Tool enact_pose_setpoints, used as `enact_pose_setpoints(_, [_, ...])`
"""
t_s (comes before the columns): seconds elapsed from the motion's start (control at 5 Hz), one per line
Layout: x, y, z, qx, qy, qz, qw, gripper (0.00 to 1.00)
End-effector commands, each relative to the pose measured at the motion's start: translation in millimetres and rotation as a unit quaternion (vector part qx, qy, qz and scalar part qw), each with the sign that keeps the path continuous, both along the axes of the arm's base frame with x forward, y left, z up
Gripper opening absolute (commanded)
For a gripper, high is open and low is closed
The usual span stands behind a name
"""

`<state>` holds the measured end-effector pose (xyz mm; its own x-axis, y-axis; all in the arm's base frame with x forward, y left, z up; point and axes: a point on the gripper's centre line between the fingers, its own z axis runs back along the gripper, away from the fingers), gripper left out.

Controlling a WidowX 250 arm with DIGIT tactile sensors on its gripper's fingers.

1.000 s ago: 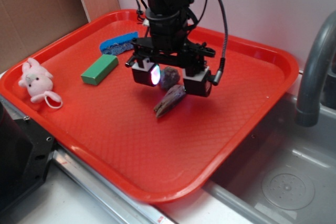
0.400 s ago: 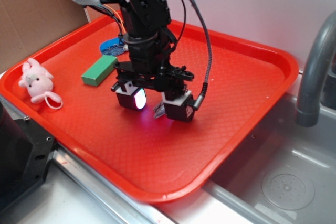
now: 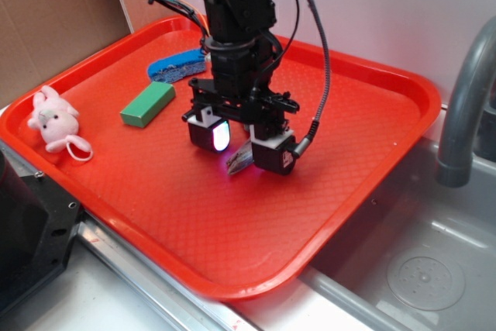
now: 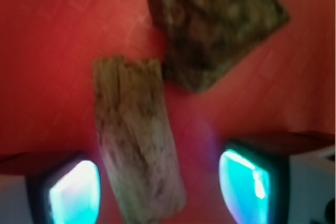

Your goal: Grab the wood chip.

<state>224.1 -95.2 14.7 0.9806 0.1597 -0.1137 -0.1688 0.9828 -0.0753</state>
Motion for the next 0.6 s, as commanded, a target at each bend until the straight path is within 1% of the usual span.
enact_pose_setpoints(0.0, [-8.9, 3.6, -11.3, 0.011, 0.022, -0.026, 0.999, 0.0])
enact_pose_setpoints(0.2, [-6.6, 15.2, 15.8, 0.022, 0.028, -0.026, 0.999, 0.0])
enact_pose_setpoints(0.4, [-10.2, 47.1, 65.1, 0.029, -0.029, -0.054, 0.998, 0.0])
